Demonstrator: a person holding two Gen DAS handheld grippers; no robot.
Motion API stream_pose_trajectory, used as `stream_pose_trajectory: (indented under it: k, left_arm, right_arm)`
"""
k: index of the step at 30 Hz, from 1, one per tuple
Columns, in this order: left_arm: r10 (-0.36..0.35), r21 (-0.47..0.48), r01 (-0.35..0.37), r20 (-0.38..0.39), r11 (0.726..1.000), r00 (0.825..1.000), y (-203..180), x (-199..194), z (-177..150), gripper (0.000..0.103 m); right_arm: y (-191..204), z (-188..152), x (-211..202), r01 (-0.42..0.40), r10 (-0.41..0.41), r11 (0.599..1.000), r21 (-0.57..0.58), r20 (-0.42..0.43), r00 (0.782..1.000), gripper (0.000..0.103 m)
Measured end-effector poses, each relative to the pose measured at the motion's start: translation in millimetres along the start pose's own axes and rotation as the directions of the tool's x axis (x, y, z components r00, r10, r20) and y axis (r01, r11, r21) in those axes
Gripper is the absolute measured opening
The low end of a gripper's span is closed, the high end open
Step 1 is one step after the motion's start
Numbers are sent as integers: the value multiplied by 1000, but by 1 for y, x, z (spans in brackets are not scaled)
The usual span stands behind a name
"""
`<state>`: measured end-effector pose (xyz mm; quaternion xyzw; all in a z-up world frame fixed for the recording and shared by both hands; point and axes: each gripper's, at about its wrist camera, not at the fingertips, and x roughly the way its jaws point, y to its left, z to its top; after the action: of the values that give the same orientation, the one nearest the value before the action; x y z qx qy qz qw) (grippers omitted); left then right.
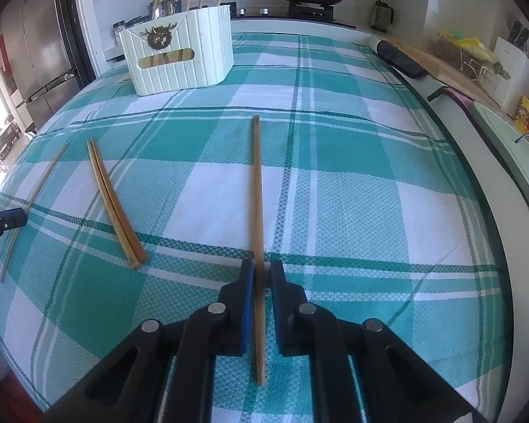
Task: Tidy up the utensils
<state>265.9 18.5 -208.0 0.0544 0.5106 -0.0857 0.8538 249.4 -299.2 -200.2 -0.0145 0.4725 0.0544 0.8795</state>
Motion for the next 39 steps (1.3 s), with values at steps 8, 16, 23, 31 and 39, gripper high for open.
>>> stream_pose_trajectory:
  k: [8, 16, 23, 31, 39]
  left_arm:
    - [2, 27, -2, -6, 1000, 1000, 8, 3, 8, 55]
    - [-24, -30, 22, -53, 999, 998, 29, 22, 37, 56]
    - [-14, 19, 16, -88, 1000, 996, 20, 38, 68, 41]
    - [-47, -23, 45, -91, 999, 995, 25, 51, 94, 4]
    - [-71, -88, 80, 105, 993, 992, 37, -9, 96, 4]
  right_arm:
    - [-8, 3, -1, -49, 49, 999, 14, -45, 998, 29]
    - [-15, 24, 10, -74, 70, 997, -28, -125, 990, 36]
    - [-14, 63, 38, -85, 71, 994, -73, -173, 982, 36]
    - [6, 119, 79, -73, 53, 991, -116, -169, 984, 6]
    - [-4, 132, 43, -126, 125, 992, -23, -31, 992, 6]
